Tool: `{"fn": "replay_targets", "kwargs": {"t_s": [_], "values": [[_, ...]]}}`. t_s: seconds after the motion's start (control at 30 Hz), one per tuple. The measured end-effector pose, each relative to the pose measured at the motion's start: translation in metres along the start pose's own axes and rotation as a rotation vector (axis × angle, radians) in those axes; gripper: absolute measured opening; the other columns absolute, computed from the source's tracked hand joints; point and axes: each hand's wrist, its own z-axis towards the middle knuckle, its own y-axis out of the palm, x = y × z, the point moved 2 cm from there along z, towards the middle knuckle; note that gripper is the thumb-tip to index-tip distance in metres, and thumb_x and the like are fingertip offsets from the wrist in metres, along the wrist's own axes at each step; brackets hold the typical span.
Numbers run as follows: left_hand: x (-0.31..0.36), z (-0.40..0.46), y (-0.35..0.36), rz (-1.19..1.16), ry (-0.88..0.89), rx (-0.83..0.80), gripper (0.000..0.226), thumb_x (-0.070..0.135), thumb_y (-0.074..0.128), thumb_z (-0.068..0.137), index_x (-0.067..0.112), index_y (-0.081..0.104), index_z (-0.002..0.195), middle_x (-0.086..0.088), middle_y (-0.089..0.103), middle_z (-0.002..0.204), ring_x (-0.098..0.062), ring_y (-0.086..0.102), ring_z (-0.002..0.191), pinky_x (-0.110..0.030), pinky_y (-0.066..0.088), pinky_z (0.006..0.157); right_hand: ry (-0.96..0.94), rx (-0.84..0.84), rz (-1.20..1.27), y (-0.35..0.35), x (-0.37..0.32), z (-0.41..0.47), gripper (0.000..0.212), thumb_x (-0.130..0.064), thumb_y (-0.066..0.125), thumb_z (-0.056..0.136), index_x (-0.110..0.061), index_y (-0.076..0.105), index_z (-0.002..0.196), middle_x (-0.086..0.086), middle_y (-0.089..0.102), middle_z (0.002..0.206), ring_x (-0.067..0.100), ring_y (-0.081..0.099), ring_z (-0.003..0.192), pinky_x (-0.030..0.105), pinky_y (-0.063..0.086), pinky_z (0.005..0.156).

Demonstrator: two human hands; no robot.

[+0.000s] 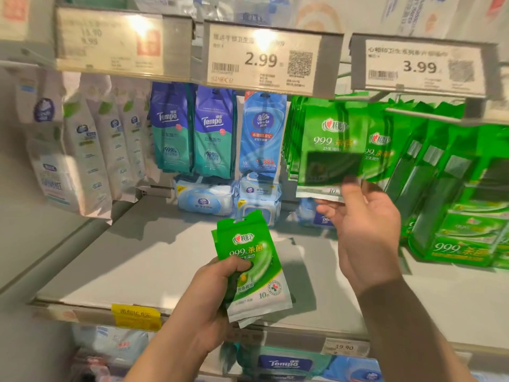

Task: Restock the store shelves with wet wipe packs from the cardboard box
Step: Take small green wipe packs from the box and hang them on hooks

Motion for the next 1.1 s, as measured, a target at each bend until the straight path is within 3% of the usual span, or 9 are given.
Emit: {"fn": "replay_targets", "kwargs": {"t_s": [0.1,0.23,0.37,0.5,0.7,0.8,0.97,1.1], "values": [[0.001,-0.002,0.0,0.006,0.011,-0.012,0.038,0.009,0.061,0.086,0.004,0.065,0.123,-0.023,0.075,0.102,-0.032,0.073,0.063,-0.033,0.055,0.047,0.052,0.017,0.025,0.005,0.005,0.012,0.011,-0.018,0.059,0.104,-0.012,0.058,0.095,0.017,0.064,0.099,0.021,0.069,0.062,0.031,0.06,0.067],[0.0,-0.003,-0.002,0.002,0.017,-0.015,0.065,0.01,0.066,0.069,0.0,0.06,0.132,-0.023,0.075,0.105,-0.033,0.074,0.067,-0.034,0.057,0.053,0.081,-0.003,0.061,0.009,0.012,0.014,0.007,-0.019,0.058,0.104,-0.015,0.063,0.1,0.018,0.073,0.11,0.026,0.073,0.078,0.035,0.06,0.074],[-0.001,-0.006,-0.003,-0.013,0.03,-0.017,0.047,0.005,0.061,0.083,0.0,0.062,0.13,-0.024,0.075,0.105,-0.033,0.073,0.066,-0.034,0.057,0.051,0.123,0.008,0.079,0.008,0.018,0.014,0.006,-0.021,0.059,0.104,-0.015,0.061,0.103,0.014,0.074,0.105,0.027,0.074,0.08,0.035,0.06,0.076],[-0.004,-0.006,-0.006,-0.03,0.019,-0.019,0.052,0.005,0.064,0.079,0.0,0.061,0.131,-0.026,0.074,0.11,-0.035,0.074,0.073,-0.037,0.059,0.057,0.17,-0.006,0.118,0.006,0.019,0.012,0.007,-0.021,0.06,0.103,-0.015,0.063,0.103,0.007,0.076,0.092,0.021,0.075,0.076,0.031,0.063,0.075],[-0.007,-0.008,-0.006,-0.041,0.04,-0.031,0.041,0.003,0.061,0.086,0.001,0.063,0.127,-0.026,0.074,0.109,-0.035,0.074,0.074,-0.038,0.059,0.058,0.276,0.024,0.152,-0.006,0.023,0.01,0.015,-0.017,0.054,0.106,-0.006,0.061,0.112,0.019,0.07,0.104,0.032,0.077,0.089,0.037,0.063,0.077],[-0.007,-0.009,-0.004,-0.031,0.055,-0.036,0.038,0.002,0.061,0.087,0.001,0.063,0.125,-0.027,0.074,0.109,-0.036,0.073,0.075,-0.038,0.059,0.059,0.353,0.056,0.151,-0.013,0.026,0.006,0.025,-0.02,0.051,0.107,-0.002,0.055,0.124,0.02,0.069,0.106,0.032,0.077,0.086,0.039,0.063,0.075],[-0.01,-0.009,-0.003,0.013,0.1,-0.052,0.037,0.001,0.062,0.088,0.002,0.061,0.125,-0.026,0.074,0.108,-0.037,0.074,0.078,-0.04,0.06,0.06,0.406,-0.038,0.009,-0.023,0.028,-0.025,0.013,-0.02,0.054,0.105,-0.008,0.058,0.105,0.011,0.066,0.085,0.024,0.063,0.066,0.036,0.051,0.064],[-0.014,-0.007,0.002,0.022,0.106,-0.079,0.041,0.002,0.066,0.086,0.003,0.059,0.126,-0.026,0.074,0.108,-0.038,0.075,0.079,-0.044,0.061,0.061,0.496,-0.224,-0.382,-0.034,0.039,-0.051,0.019,-0.031,0.06,0.102,-0.012,0.063,0.103,0.01,0.068,0.09,0.022,0.057,0.062,0.035,0.044,0.055]]}}
